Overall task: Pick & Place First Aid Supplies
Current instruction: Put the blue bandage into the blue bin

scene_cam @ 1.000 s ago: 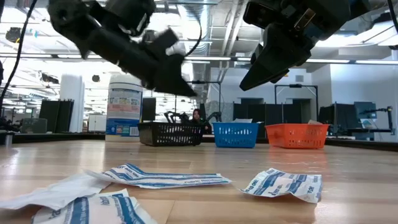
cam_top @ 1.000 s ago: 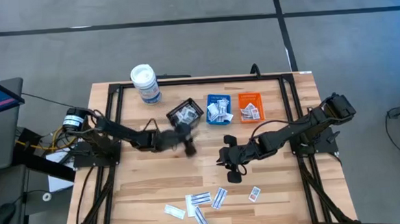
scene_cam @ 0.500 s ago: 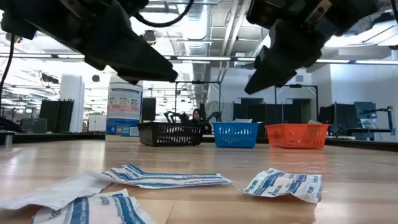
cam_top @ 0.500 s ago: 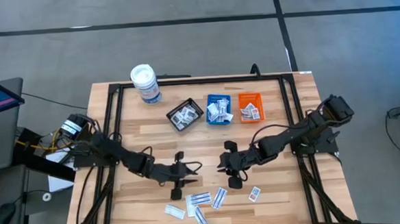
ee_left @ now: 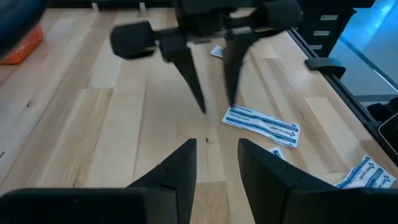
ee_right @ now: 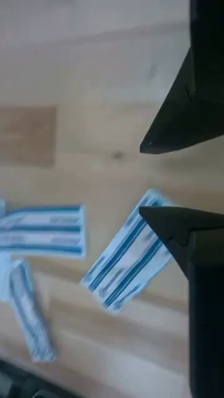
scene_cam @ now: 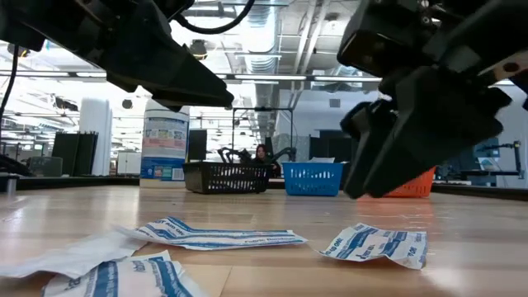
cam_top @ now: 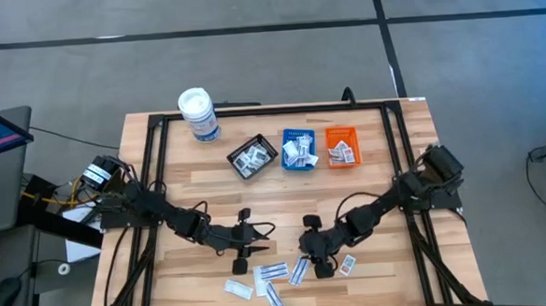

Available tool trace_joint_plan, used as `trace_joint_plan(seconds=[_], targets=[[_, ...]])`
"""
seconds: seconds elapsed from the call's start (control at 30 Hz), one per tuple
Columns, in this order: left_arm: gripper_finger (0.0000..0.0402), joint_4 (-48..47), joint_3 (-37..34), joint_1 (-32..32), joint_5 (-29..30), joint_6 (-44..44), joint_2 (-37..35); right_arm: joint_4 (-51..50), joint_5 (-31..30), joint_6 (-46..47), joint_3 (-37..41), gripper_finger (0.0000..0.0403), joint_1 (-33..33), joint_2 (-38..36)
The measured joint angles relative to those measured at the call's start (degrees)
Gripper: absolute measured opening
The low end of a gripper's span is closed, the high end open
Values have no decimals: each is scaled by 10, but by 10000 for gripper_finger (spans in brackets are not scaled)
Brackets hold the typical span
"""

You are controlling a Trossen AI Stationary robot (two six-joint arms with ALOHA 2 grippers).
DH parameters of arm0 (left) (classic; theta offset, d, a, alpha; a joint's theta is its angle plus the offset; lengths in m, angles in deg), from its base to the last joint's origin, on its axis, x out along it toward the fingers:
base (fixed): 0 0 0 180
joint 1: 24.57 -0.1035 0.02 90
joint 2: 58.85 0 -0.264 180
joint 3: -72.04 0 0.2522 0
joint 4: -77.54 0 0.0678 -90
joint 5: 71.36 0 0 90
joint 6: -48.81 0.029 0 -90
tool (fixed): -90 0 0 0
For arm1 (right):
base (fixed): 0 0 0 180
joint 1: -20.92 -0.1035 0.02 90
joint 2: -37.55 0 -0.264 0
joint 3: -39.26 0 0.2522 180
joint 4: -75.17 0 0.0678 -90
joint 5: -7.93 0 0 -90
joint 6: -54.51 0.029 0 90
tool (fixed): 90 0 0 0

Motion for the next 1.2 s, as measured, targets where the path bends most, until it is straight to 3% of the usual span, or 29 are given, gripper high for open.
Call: trace_joint_plan(seconds=[0.2,0.43,0.57,0.8,1.07,1.2], targets=[[117,-2,0,-1,0,0,0,91,0,-19,0,172,-17,56],[117,-4,0,-1,0,0,0,78,6,-51,-3,183,-18,83],[117,-4,0,-1,0,0,0,66,9,-66,-5,141,-12,89],[117,-4,0,-1,0,0,0,51,8,-95,-5,12,5,85],[117,-4,0,-1,0,0,0,36,-13,-109,-2,6,21,59],[117,-4,0,-1,0,0,0,-38,-104,-158,4,6,31,-4]])
